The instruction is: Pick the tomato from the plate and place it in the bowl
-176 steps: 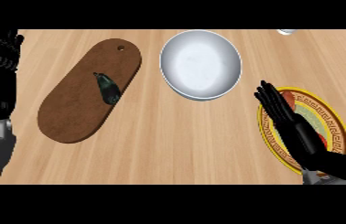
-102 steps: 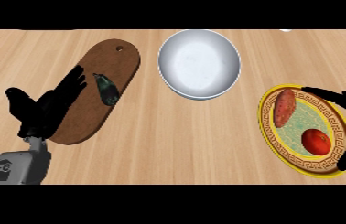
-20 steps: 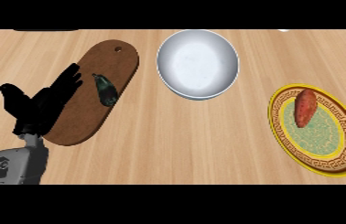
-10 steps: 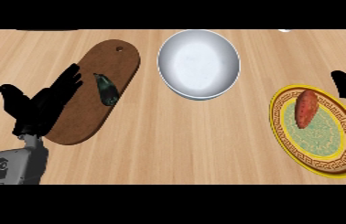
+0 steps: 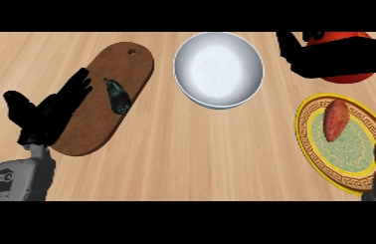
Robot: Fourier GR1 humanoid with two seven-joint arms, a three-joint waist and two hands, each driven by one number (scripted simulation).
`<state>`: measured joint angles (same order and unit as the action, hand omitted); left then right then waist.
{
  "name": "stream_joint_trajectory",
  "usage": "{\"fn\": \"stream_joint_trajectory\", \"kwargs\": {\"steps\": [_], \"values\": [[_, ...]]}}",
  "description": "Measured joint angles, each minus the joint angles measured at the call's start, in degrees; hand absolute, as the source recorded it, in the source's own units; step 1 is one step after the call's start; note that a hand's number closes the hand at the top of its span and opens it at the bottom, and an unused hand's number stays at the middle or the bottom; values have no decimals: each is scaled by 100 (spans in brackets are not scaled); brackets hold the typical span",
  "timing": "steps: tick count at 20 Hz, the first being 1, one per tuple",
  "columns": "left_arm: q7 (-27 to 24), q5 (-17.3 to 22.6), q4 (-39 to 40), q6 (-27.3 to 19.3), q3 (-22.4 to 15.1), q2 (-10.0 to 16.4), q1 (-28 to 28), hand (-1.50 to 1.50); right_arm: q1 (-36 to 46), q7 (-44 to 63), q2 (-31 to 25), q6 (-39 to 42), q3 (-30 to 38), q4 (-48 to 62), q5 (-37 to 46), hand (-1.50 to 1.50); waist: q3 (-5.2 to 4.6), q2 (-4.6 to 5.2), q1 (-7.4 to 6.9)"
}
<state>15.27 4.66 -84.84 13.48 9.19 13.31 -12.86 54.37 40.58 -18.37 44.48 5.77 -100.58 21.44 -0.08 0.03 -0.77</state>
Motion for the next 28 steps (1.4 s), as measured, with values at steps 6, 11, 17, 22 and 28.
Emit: {"fn": "stream_joint_trajectory", "kwargs": {"steps": [6, 11, 17, 22, 28], "values": [[161, -43, -71, -101, -72, -89, -105, 0, 411, -494, 324, -890, -447, 1199, 839, 150, 4, 18, -32], [203, -58, -229, -113, -111, -120, -19, 0, 680, -1015, 543, -1713, -630, 2457, 1427, 150, 3, 26, -60], [249, 13, -268, -13, -111, -88, -34, 0, 1115, -1913, 785, -2601, -531, 4243, 1719, 150, 5, 58, -128], [58, 10, -69, 56, -90, -81, -71, 0, 1418, -2712, 1010, -3184, -427, 5670, 1830, 150, 5, 99, -197], [215, 42, -98, 70, -119, -73, -250, 0, 1713, -2890, 1354, -3617, 148, 6910, 1484, -150, 7, 138, -295]]}}
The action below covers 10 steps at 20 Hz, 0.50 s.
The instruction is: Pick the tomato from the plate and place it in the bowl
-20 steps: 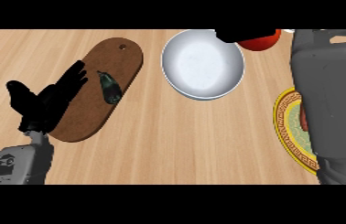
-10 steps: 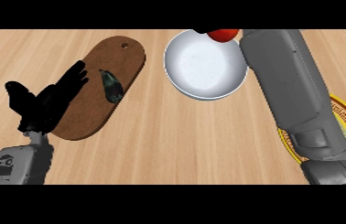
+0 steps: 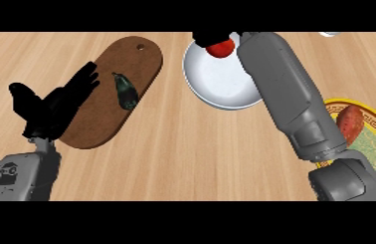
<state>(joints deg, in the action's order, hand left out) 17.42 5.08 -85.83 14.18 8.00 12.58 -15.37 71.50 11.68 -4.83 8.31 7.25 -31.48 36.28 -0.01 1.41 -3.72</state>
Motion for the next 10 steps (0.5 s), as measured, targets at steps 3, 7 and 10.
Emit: {"fn": "stream_joint_trajectory", "kwargs": {"steps": [3, 7, 10], "values": [[4, -52, 12, -32, -70, -51, -86, 0, 121, -49, 169, -315, 367, 418, -257, -150, 1, 30, -45], [34, -50, 14, -31, -95, -69, -145, 0, 249, -446, 285, -789, 684, 794, -449, -150, 2, 53, -103], [66, -47, 6, -47, -110, -95, -193, 0, 316, -813, 230, -1063, 852, 1007, -525, -150, 1, 70, -136]]}}
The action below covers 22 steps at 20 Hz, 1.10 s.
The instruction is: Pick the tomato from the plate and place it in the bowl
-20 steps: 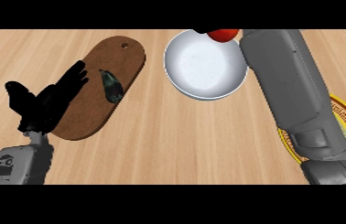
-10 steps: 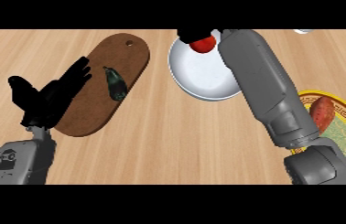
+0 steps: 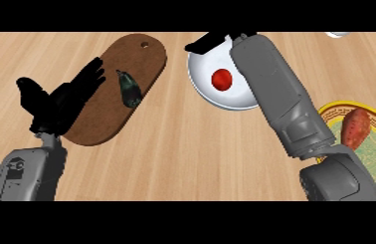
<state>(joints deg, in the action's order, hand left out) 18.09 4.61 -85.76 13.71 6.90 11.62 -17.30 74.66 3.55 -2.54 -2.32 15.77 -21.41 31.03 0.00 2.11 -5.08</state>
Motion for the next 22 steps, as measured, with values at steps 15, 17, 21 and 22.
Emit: {"fn": "stream_joint_trajectory", "kwargs": {"steps": [15, 17, 21, 22], "values": [[-28, -8, -194, 5, 61, 48, 315, 0, -18, -1083, -1217, -843, 608, 450, -211, -150, 3, -90, 194], [-30, -57, -173, -71, 69, 18, 346, 0, -100, -1322, -1411, -626, 589, 376, -227, -150, 3, -121, 275], [8, 37, -216, -12, 208, 126, 458, 0, -393, -2029, -1866, 191, 617, 139, -399, -150, 3, -175, 400], [20, 60, -222, -15, 238, 134, 467, 0, -440, -2137, -1986, 393, 628, 49, -452, -150, 3, -186, 429]]}}
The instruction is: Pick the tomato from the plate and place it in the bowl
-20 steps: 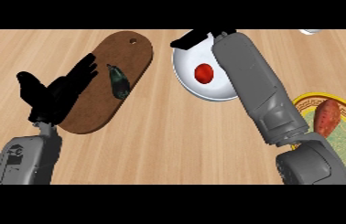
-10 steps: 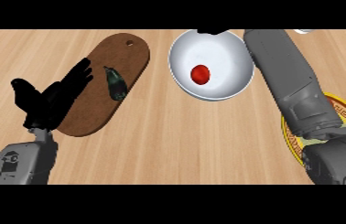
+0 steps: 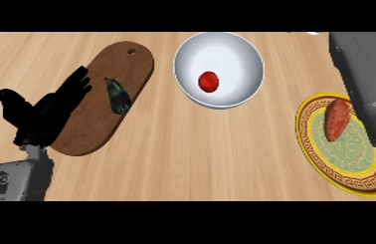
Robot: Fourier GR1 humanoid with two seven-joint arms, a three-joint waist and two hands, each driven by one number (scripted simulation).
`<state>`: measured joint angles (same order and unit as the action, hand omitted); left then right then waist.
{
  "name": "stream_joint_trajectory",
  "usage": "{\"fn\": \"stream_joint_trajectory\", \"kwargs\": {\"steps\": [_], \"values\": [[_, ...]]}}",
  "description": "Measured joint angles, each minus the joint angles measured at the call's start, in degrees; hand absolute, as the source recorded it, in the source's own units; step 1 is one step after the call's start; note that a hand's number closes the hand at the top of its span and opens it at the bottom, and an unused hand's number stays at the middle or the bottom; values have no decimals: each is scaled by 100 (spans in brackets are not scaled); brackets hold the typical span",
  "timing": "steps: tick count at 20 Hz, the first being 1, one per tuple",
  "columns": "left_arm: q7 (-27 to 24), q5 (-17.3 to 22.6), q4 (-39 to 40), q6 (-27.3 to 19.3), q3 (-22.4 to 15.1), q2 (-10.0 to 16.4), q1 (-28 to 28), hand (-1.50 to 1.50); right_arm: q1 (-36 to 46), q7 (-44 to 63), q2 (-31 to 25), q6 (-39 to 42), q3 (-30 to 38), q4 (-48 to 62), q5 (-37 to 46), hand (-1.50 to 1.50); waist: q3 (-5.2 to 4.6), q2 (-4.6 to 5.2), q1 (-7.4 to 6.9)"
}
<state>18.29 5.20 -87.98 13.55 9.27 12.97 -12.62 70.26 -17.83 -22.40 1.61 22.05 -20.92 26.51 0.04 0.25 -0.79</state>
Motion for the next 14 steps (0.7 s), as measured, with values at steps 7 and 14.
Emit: {"fn": "stream_joint_trajectory", "kwargs": {"steps": [7, 14], "values": [[11, 5, 70, -64, 118, 28, 71, 0, -694, -584, -495, 1679, 173, -850, -672, -150, -5, -98, 250], [-184, -113, 177, -162, 148, -24, 251, 0, -1794, -709, -729, 3367, 526, -1790, -1634, 150, -10, -161, 441]]}}
